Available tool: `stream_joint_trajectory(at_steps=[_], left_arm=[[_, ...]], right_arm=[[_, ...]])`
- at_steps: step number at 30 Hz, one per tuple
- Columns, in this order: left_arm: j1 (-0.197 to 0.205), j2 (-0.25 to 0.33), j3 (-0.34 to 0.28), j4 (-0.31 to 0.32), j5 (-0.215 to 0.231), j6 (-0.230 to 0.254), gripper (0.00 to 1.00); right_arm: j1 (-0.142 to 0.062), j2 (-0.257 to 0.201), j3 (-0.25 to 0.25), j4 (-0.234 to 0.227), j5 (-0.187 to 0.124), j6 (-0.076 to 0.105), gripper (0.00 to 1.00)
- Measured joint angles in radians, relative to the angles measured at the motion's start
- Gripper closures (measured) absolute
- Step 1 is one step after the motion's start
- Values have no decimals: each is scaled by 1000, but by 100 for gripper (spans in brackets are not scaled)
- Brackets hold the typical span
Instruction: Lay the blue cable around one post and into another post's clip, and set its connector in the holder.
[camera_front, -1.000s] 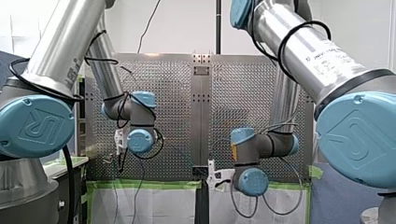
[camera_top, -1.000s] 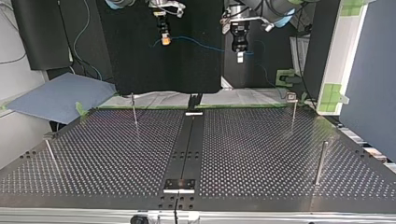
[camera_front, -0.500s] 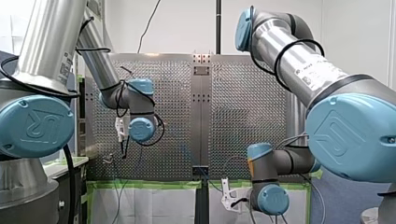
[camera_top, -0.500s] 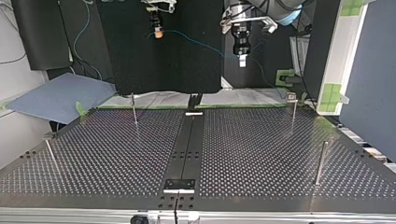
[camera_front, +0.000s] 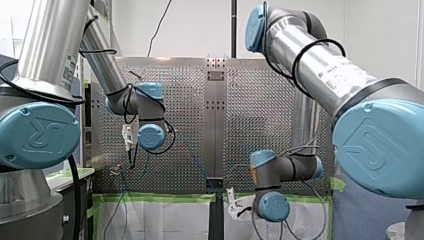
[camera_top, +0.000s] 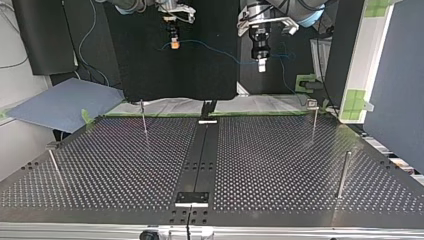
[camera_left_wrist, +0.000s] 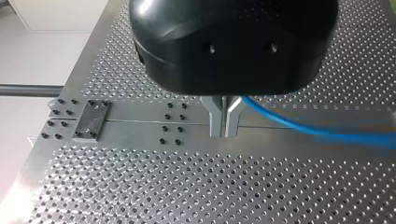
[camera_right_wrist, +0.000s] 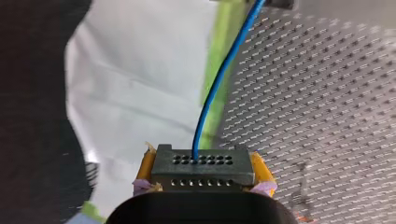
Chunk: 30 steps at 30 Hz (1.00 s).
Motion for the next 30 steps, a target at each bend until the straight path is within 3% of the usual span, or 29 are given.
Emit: stream_joint_trajectory(at_steps=[3,9,12,17,30], left_arm=[[2,0,0,-1,0,9,93],[9,0,0,-2,-2,12,91],[16,0,0,-1,-2,11,91],[29,0,1,-1,-2,13,100],[60,3,23,-7,9,10,100]], right_arm=[[26,-30,-30,30,29,-11,100],[49,-83,-83,83,56,-16,100],[53,-109,-109,109,63,-16,100],[53,-146,-147,147,66,-19,100],[58,-242,-256,256,62,-60,100]])
